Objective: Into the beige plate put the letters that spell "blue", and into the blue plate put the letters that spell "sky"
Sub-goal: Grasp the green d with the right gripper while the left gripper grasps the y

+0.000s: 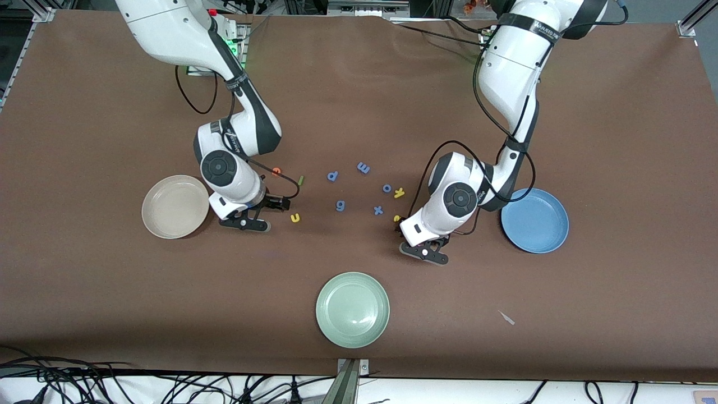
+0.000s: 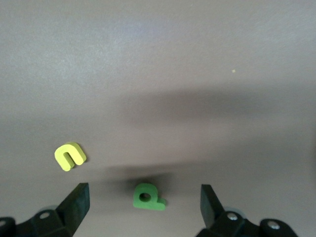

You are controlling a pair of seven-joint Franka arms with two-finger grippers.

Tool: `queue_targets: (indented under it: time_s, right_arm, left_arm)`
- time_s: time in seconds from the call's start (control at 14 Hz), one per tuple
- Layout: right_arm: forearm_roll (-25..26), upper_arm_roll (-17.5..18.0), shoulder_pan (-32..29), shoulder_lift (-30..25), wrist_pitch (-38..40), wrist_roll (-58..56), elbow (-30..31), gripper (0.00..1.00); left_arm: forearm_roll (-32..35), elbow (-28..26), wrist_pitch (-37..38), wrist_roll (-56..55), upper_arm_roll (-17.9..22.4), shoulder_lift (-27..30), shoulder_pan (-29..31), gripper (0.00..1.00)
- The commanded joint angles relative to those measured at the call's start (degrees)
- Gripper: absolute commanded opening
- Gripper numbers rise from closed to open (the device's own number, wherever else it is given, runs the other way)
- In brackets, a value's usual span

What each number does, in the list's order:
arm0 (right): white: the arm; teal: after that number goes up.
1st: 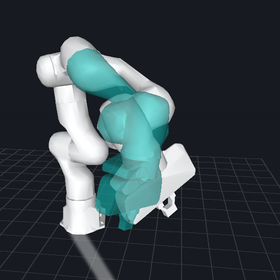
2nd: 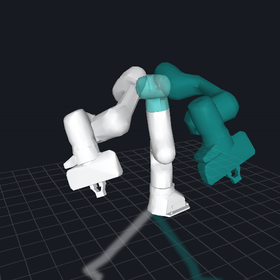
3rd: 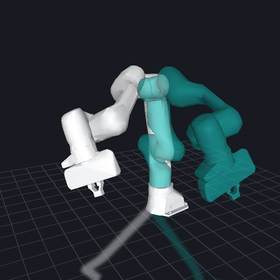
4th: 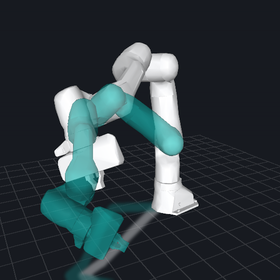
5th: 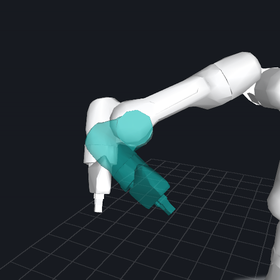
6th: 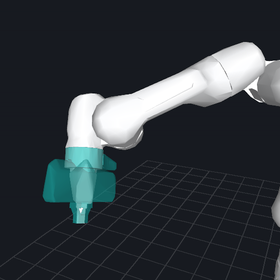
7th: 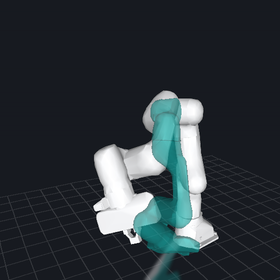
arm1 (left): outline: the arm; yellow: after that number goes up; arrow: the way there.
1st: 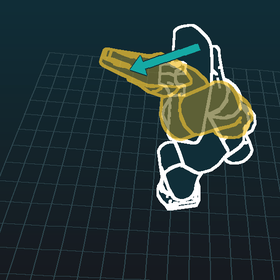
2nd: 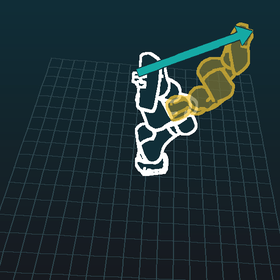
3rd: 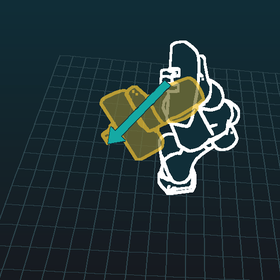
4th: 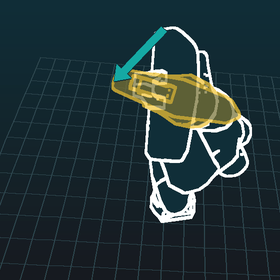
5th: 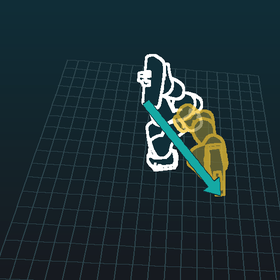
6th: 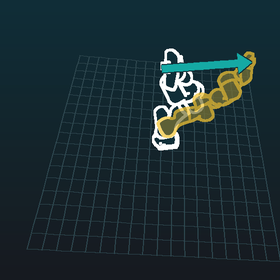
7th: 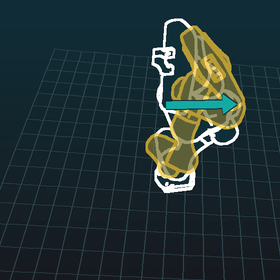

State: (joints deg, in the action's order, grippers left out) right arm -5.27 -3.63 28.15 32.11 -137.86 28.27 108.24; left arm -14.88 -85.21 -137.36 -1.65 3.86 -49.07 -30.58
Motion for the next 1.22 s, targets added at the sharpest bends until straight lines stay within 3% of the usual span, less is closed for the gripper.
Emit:
queue_targets:
  time_s: [0.0,0.36,0.43,0.93,1.07,1.15]
  right_arm:
    - [-0.5,0.9,0.3,-0.8,-5.8,0.7,4.7,0.99]
    - [-0.5,1.0,0.4,-0.6,-8.6,0.6,6.8,0.98]
    - [-0.5,1.1,0.4,-0.6,-8.6,0.6,6.7,0.96]
    - [-0.5,1.1,0.4,-0.8,-8.0,0.7,7.2,0.69]
    - [-0.5,1.1,0.4,-0.8,-8.0,0.7,7.3,0.64]
    - [-0.5,1.1,0.4,-0.9,-8.0,0.7,7.4,0.63]
  left_arm:
    - [-1.6,-0.5,0.1,0.4,1.0,-0.2,-1.2,0.81]
    - [-1.6,-2.8,0.5,0.4,1.0,0.9,-1.2,0.79]
    - [-1.6,-2.8,0.4,1.0,1.0,0.8,-1.2,0.44]
    - [-1.5,-2.9,1.5,1.1,1.1,1.3,-1.2,0.42]
    - [-1.5,-2.8,1.9,1.0,1.1,2.0,-1.0,0.29]
    - [-1.5,-2.9,2.1,1.1,1.1,2.0,-0.9,0.15]
